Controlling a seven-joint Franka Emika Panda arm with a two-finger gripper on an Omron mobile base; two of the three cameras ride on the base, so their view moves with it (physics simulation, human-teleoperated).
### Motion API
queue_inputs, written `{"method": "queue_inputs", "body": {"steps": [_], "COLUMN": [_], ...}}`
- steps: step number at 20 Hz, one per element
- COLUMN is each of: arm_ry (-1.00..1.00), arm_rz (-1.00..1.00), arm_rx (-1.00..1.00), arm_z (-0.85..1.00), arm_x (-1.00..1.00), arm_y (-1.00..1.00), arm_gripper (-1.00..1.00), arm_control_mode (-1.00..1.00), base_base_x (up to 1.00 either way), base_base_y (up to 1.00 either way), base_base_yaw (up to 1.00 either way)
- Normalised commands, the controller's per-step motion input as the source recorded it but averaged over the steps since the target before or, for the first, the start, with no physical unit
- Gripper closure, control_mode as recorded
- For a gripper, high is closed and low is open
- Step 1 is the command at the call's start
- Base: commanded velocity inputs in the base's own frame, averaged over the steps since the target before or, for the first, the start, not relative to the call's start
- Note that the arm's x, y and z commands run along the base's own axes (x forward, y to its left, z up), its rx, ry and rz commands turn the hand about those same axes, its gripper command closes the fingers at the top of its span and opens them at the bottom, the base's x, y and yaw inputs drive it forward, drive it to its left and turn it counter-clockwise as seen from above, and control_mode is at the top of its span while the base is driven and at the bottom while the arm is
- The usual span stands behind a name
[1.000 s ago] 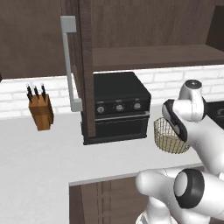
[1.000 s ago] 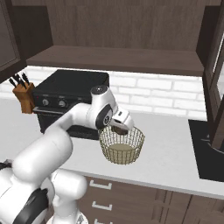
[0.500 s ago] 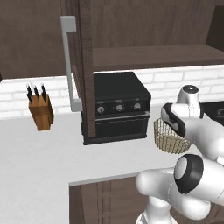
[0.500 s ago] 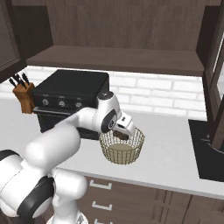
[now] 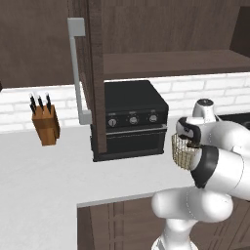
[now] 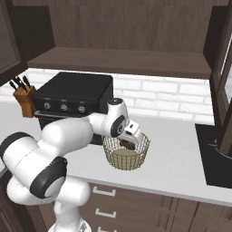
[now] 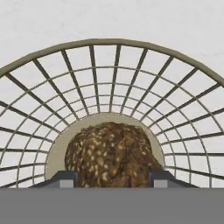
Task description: Open the cabinet, pick up the bread from the cabinet and place it in the basket. Then move the basket to the dining counter.
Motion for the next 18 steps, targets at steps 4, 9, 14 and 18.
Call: {"method": "queue_inputs", "body": {"steps": [4, 9, 14, 18], "arm_ry": [0.06, 0.0, 0.0, -0.04], "arm_rz": [0.01, 0.01, 0.0, -0.04], "arm_rx": [0.06, 0.03, 0.0, -0.05], "arm_z": [-0.38, -0.06, 0.01, 0.33], "arm_x": [0.06, 0.01, -0.01, -0.13], "arm_y": [-0.12, -0.01, 0.01, 0.0], "arm_gripper": [1.0, 1.0, -1.0, -1.0], "arm_control_mode": [-1.0, -1.0, -1.0, -1.0], "base_base_x": [0.0, 0.0, 0.0, 0.0], "base_base_y": [0.0, 0.0, 0.0, 0.0], "base_base_yaw": [0.0, 0.0, 0.0, 0.0]}}
